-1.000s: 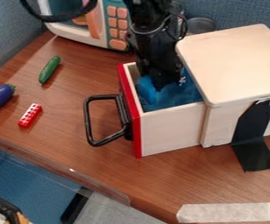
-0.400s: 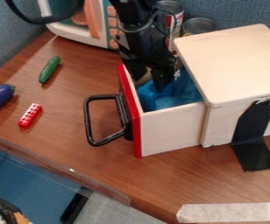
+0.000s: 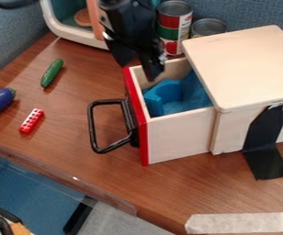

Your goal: Put the blue toy in the drawer

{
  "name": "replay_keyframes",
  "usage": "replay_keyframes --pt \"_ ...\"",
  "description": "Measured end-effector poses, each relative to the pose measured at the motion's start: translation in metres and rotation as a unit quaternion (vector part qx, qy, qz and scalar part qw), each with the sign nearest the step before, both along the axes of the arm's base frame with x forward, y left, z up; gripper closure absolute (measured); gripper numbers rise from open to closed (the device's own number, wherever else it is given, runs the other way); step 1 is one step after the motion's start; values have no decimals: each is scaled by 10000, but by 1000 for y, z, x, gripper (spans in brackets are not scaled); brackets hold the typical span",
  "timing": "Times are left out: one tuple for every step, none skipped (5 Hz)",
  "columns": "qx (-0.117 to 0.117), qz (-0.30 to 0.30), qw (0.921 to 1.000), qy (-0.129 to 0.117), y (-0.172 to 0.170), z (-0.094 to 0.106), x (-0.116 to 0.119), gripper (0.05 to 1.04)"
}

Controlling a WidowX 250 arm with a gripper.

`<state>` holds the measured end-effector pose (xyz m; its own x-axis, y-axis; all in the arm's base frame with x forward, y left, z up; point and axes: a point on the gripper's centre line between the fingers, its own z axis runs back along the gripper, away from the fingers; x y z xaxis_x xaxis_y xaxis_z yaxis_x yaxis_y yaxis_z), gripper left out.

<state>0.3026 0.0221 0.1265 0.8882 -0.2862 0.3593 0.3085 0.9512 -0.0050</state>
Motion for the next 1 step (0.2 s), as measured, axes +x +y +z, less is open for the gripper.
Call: replay_keyframes --pt "260 -86 9996 1 15 15 -13 81"
